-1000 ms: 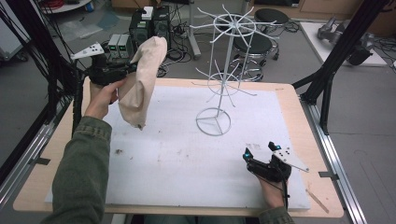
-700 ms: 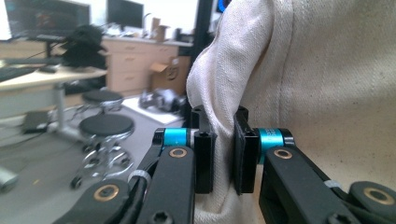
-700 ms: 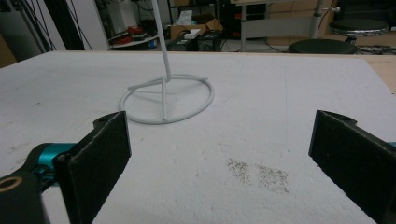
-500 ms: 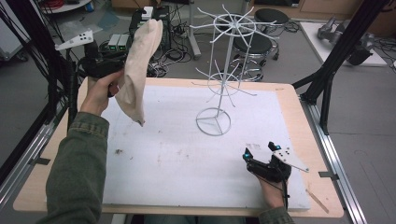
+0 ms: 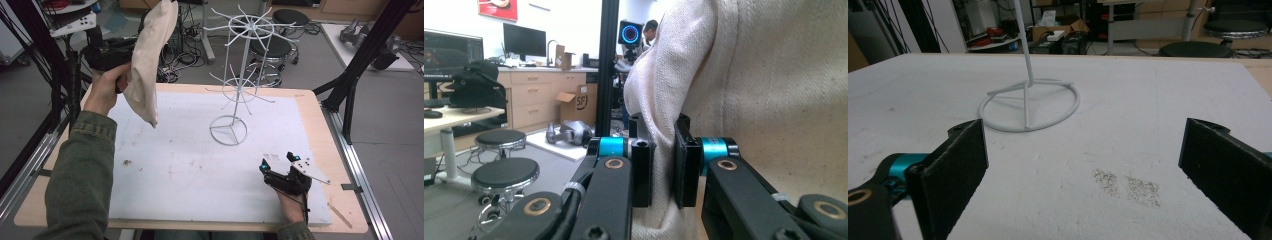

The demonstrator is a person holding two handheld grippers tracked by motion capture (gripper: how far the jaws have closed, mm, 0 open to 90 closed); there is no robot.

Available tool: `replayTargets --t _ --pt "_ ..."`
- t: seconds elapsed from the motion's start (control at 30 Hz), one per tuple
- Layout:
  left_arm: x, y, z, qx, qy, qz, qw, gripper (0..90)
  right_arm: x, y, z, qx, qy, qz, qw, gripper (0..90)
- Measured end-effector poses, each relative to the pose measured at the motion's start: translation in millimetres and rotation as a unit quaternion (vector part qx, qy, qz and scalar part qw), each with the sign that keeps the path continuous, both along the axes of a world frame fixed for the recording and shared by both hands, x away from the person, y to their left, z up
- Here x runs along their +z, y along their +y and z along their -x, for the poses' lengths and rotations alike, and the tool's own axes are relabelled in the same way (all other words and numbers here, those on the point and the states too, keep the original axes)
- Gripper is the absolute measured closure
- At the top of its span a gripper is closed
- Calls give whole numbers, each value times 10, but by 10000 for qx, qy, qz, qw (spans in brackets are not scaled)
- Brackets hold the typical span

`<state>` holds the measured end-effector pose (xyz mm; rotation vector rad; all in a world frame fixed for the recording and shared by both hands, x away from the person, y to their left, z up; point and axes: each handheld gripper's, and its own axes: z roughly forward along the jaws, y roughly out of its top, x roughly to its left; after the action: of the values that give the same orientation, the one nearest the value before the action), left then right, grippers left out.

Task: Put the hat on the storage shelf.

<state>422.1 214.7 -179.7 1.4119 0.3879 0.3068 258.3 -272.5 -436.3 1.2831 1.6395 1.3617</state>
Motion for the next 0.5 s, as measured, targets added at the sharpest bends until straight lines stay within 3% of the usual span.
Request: replayTargets --t 0.13,0.3,0.5 --pt "184 -92 -23 -43 -89 14 10000 814 1 6 3 5 28 -30 10000 46" --pt "291 -200 -51 -121 -135 152 9997 814 7 2 8 -25 -81 -21 10000 46" --pt "438 -410 -75 -142 -207 116 9996 814 7 1 11 -9 -48 -23 10000 46"
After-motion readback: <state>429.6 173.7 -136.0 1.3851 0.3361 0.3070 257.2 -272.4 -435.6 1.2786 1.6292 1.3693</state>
